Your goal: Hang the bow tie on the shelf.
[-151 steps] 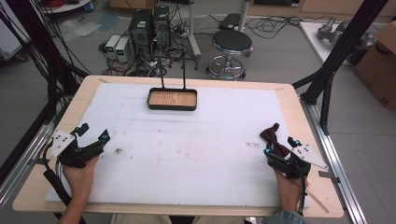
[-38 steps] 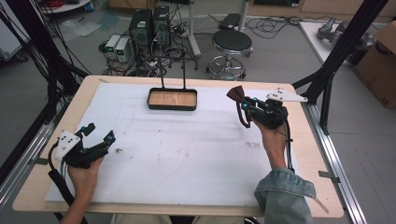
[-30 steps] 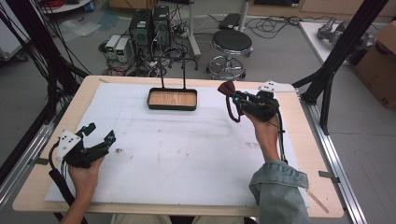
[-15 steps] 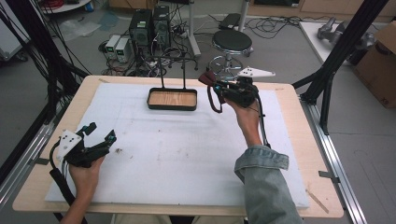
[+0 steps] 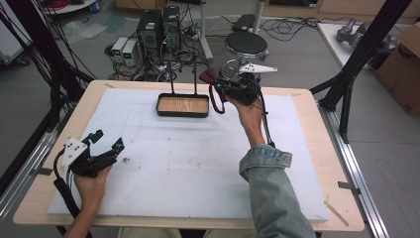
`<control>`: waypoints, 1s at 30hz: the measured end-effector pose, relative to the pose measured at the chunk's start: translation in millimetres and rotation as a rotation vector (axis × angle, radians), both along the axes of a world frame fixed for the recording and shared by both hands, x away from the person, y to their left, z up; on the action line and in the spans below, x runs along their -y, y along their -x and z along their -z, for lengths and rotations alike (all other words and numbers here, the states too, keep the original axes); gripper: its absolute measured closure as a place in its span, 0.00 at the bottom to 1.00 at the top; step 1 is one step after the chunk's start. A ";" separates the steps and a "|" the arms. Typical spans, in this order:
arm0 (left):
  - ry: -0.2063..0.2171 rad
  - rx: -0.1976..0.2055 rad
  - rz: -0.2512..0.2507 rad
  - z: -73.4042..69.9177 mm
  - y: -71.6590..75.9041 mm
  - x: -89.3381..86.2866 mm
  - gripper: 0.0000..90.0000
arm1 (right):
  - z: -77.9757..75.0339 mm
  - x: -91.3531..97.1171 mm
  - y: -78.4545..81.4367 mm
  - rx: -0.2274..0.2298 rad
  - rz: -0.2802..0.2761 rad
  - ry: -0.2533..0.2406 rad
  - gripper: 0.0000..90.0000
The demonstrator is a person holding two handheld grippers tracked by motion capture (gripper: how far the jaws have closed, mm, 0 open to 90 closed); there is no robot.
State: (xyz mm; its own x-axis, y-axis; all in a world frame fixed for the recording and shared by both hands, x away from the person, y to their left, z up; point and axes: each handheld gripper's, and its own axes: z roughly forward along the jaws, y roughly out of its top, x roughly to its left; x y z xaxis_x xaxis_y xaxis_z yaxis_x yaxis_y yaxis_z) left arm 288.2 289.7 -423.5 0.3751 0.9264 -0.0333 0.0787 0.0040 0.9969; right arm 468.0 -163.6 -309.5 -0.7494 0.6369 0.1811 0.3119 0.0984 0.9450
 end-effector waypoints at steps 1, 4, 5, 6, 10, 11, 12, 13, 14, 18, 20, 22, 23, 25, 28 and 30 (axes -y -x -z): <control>0.000 -0.001 0.000 0.0 -0.1 0.0 0.24 | -0.2 -1.2 -1.0 -0.004 0.000 0.000 0.84; 0.004 0.000 0.000 -0.1 0.0 -0.3 0.24 | -0.3 -5.3 -6.1 -0.003 -0.003 -0.014 0.84; 0.004 0.000 -0.001 -0.1 0.3 -0.5 0.24 | 0.4 -6.2 -7.8 -0.004 -0.002 -0.020 0.84; 0.004 0.000 -0.001 -0.1 0.3 -0.6 0.24 | 1.5 -7.0 -9.4 -0.010 -0.001 -0.024 0.84; 0.005 0.000 -0.001 0.0 0.4 -1.0 0.24 | 5.8 -10.3 -16.0 -0.017 0.000 -0.031 0.84; 0.005 0.000 -0.001 0.0 0.4 -1.0 0.24 | 5.8 -10.3 -16.0 -0.017 0.000 -0.031 0.84; 0.005 0.000 -0.001 0.0 0.4 -1.2 0.24 | 6.9 -12.1 -19.0 -0.017 -0.001 -0.039 0.84; 0.004 -0.001 -0.001 -0.1 0.5 -1.5 0.24 | 6.8 -12.7 -19.9 -0.021 -0.003 -0.044 0.84; 0.006 -0.001 -0.002 0.0 0.6 -1.5 0.24 | 6.6 -13.4 -21.2 -0.018 -0.002 -0.049 0.84; 0.006 -0.003 0.000 0.1 0.6 -1.9 0.24 | 5.7 -14.9 -25.5 -0.017 0.004 -0.058 0.84; 0.005 -0.003 -0.001 0.1 0.7 -1.9 0.24 | 3.6 -15.5 -29.7 -0.012 0.011 -0.062 0.84; 0.009 -0.002 -0.001 0.3 0.7 -2.3 0.24 | 2.9 -15.3 -31.5 -0.016 0.024 -0.073 0.84; 0.009 -0.002 -0.001 0.3 0.7 -2.3 0.24 | 3.4 -15.2 -32.2 -0.015 0.026 -0.072 0.84; 0.011 -0.001 -0.001 0.5 0.5 -2.5 0.24 | 5.2 -13.8 -34.2 -0.019 0.036 -0.075 0.84; 0.009 -0.002 -0.001 0.4 0.6 -2.3 0.24 | 6.7 -11.2 -36.2 -0.023 0.050 -0.087 0.84; 0.005 -0.004 0.001 0.6 0.2 -2.1 0.24 | 7.1 -10.1 -36.9 -0.021 0.054 -0.096 0.84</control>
State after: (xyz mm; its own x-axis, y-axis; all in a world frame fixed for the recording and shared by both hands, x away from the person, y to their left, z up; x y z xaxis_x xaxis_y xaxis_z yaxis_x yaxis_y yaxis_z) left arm 288.0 291.8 -424.1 0.3762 0.9257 -0.0399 0.0829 0.0093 0.9965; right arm 504.9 -153.5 -316.6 -0.7096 0.6553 0.2590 0.3345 -0.0101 0.9423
